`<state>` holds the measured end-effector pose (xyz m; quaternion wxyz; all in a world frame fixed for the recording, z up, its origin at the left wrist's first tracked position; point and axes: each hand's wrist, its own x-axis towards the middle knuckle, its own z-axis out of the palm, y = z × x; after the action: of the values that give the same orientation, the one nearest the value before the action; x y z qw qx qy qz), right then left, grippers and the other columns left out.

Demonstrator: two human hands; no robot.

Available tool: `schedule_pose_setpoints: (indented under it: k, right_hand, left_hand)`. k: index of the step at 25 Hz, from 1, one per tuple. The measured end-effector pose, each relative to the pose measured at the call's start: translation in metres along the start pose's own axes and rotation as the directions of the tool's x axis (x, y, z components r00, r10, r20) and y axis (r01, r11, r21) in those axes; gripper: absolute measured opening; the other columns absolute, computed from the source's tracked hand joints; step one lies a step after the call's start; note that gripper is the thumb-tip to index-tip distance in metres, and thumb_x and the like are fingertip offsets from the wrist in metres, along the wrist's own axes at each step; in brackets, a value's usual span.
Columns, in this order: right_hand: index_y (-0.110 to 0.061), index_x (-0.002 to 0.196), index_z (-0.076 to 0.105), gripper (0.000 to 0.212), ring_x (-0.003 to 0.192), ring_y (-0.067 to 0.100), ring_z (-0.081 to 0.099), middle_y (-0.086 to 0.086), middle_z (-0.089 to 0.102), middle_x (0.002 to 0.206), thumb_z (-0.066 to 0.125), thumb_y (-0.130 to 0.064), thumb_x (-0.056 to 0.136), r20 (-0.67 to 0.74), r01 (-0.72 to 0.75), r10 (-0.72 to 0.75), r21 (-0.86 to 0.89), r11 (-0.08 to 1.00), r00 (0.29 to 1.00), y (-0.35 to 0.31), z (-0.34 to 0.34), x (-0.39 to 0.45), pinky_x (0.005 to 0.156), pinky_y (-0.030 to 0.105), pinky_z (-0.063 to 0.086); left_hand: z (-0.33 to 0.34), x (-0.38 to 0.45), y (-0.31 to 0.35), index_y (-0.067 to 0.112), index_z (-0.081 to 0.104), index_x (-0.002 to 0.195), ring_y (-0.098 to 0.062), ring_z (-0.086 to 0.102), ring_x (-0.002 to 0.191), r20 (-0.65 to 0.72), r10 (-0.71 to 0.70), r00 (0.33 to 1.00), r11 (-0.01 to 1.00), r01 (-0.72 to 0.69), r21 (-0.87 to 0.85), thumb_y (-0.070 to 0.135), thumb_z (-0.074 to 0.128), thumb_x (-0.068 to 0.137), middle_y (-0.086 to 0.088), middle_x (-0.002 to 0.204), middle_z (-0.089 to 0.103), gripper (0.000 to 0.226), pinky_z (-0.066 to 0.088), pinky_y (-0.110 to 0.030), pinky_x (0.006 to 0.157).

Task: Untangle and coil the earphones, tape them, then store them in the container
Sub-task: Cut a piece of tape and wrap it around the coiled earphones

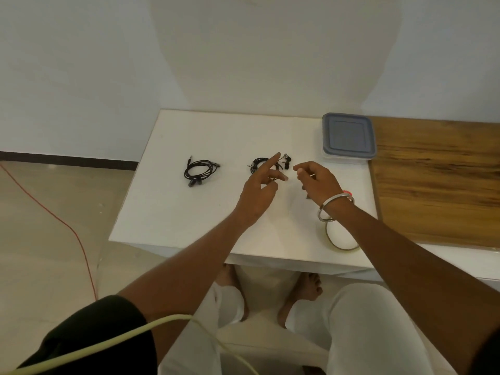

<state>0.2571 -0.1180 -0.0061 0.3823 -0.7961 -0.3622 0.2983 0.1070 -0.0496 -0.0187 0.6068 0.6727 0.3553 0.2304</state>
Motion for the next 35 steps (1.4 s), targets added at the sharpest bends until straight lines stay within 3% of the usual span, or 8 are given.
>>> schedule_pose_setpoints:
  k: [8, 15, 19, 21, 24, 28, 31, 35]
  right_hand:
    - [-0.018, 0.092, 0.067, 0.022, 0.072, 0.012, 0.062, 0.0, 0.068, 0.086, 0.053, -0.035, 0.093, 0.211, -0.132, 0.082, 0.234, 0.963, 0.974, -0.025, 0.033, 0.002, 0.065, 0.027, 0.055]
    - [-0.023, 0.085, 0.064, 0.005, 0.073, 0.01, 0.063, -0.005, 0.068, 0.082, 0.061, -0.024, 0.089, 0.23, -0.095, 0.032, 0.269, 0.959, 0.973, -0.035, 0.054, 0.008, 0.063, 0.024, 0.054]
    - [-0.024, 0.09, 0.064, 0.005, 0.076, 0.008, 0.062, -0.005, 0.066, 0.084, 0.059, -0.023, 0.09, 0.148, -0.045, 0.0, 0.296, 0.954, 0.989, -0.041, 0.066, 0.011, 0.063, 0.022, 0.056]
    - [-0.023, 0.091, 0.064, 0.004, 0.074, 0.006, 0.062, -0.008, 0.064, 0.081, 0.061, -0.022, 0.089, 0.119, -0.043, 0.005, 0.323, 0.945, 0.993, -0.041, 0.069, 0.014, 0.059, 0.017, 0.056]
    - [-0.019, 0.091, 0.065, 0.004, 0.072, 0.005, 0.061, -0.009, 0.062, 0.078, 0.062, -0.02, 0.089, 0.117, -0.048, 0.01, 0.329, 0.943, 0.993, -0.038, 0.072, 0.017, 0.055, 0.014, 0.054]
    - [-0.012, 0.097, 0.067, 0.012, 0.07, 0.005, 0.06, -0.006, 0.062, 0.077, 0.062, -0.02, 0.089, 0.113, -0.047, 0.012, 0.316, 0.948, 0.994, -0.036, 0.079, 0.022, 0.057, 0.015, 0.054]
    - [-0.014, 0.094, 0.067, 0.011, 0.07, 0.005, 0.059, -0.006, 0.062, 0.077, 0.062, -0.021, 0.088, 0.12, -0.041, 0.003, 0.314, 0.948, 0.993, -0.036, 0.085, 0.024, 0.061, 0.019, 0.055]
    - [-0.017, 0.09, 0.066, 0.007, 0.068, 0.004, 0.059, -0.007, 0.061, 0.076, 0.063, -0.022, 0.088, 0.128, -0.031, -0.01, 0.32, 0.947, 0.992, -0.037, 0.087, 0.025, 0.061, 0.018, 0.055]
  left_hand:
    - [-0.035, -0.008, 0.001, 0.023, 0.041, 0.145, 0.005, 0.061, 0.087, -0.019, 0.021, 1.0, 0.999, -0.021, -0.045, -0.006, 0.043, 0.091, 0.0, 0.095, 0.069, 0.061, 0.043, -0.019, 0.084]
    - [-0.056, -0.006, -0.014, 0.031, 0.042, 0.144, -0.013, 0.06, 0.105, -0.021, 0.014, 1.0, 1.0, -0.014, -0.005, -0.006, 0.045, 0.088, -0.003, 0.105, 0.07, 0.067, 0.045, -0.033, 0.098]
    - [-0.067, -0.007, -0.021, 0.028, 0.05, 0.138, -0.014, 0.06, 0.09, -0.076, 0.042, 0.996, 0.995, -0.035, 0.093, -0.008, 0.046, 0.085, 0.005, 0.094, 0.07, 0.064, 0.047, -0.025, 0.072]
    - [-0.079, -0.007, -0.021, 0.02, 0.062, 0.124, -0.003, 0.058, 0.078, -0.164, 0.118, 0.979, 0.979, -0.087, 0.186, -0.008, 0.045, 0.082, 0.005, 0.09, 0.068, 0.054, 0.045, -0.025, 0.068]
    - [-0.114, 0.002, -0.026, 0.017, 0.069, 0.108, 0.003, 0.054, 0.091, -0.361, 0.266, 0.894, 0.88, -0.072, 0.469, 0.001, 0.055, 0.082, 0.002, 0.1, 0.065, 0.033, 0.046, -0.033, 0.087]
    - [-0.155, 0.014, -0.044, 0.018, 0.057, 0.124, -0.025, 0.041, 0.124, -0.325, -0.005, 0.946, 0.625, 0.257, 0.737, 0.039, 0.073, 0.079, 0.001, 0.127, 0.051, 0.052, 0.032, -0.04, 0.099]
    - [-0.156, 0.015, -0.052, 0.021, 0.054, 0.124, -0.024, 0.037, 0.127, -0.227, -0.042, 0.973, 0.551, 0.212, 0.807, 0.058, 0.073, 0.072, 0.003, 0.131, 0.046, 0.067, 0.029, -0.041, 0.099]
    - [-0.151, 0.017, -0.056, 0.017, 0.057, 0.111, -0.024, 0.041, 0.119, -0.119, 0.151, 0.981, 0.408, 0.048, 0.912, 0.057, 0.066, 0.079, 0.002, 0.122, 0.048, 0.052, 0.029, -0.042, 0.095]
